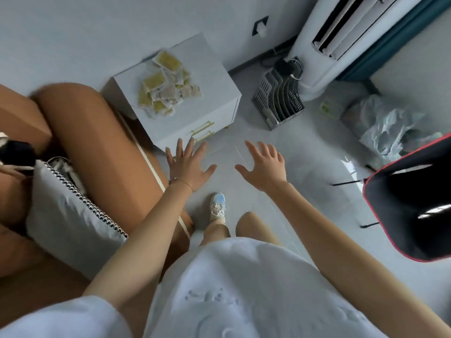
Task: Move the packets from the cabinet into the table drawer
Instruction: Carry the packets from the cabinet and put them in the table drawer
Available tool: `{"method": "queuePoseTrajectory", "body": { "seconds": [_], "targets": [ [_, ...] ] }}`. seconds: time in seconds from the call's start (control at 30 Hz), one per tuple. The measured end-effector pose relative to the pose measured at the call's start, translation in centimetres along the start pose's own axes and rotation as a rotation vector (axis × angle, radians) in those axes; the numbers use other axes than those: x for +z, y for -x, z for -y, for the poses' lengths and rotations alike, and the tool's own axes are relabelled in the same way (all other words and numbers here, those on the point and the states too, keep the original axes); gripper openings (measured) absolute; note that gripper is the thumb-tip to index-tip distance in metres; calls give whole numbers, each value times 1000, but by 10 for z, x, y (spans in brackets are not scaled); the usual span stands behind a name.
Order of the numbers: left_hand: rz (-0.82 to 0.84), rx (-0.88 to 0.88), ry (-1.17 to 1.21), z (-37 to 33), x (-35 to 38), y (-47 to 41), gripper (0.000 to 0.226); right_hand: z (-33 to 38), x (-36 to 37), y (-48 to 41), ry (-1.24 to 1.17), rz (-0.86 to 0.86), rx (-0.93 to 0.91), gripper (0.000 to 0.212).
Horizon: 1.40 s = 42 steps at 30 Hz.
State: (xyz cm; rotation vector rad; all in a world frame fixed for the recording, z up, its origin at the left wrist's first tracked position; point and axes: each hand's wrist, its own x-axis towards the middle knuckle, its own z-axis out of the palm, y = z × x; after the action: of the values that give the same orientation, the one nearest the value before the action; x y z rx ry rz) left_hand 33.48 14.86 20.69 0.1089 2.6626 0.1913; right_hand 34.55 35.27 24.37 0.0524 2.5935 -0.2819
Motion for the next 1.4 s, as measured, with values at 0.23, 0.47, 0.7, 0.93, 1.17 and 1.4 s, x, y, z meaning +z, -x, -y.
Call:
{"method": "queuePoseTrajectory", "body": {
  "seconds": [0.23,0.47,0.7,0.93,1.17,1.4],
  "targets": [
    [31,-157,87,48,-35,-57,71,42,-41,-88,48,32,-81,75],
    [17,-348,183,85,-58,-126,72,63,-74,-199,96,80,-149,77],
    [52,-543,350,105,-70,-201,71,87,-107,-303,176,191,-218,77],
    [66,-642,461,139,-53,-269,72,114,-97,-397,130,253,-210,78],
    [60,-608,506,195,11,-366,81,154,-15,-514,-213,221,-131,87],
    [-151,-640,551,223,67,-431,77,202,58,-592,-197,135,-207,107]
  ]
}}
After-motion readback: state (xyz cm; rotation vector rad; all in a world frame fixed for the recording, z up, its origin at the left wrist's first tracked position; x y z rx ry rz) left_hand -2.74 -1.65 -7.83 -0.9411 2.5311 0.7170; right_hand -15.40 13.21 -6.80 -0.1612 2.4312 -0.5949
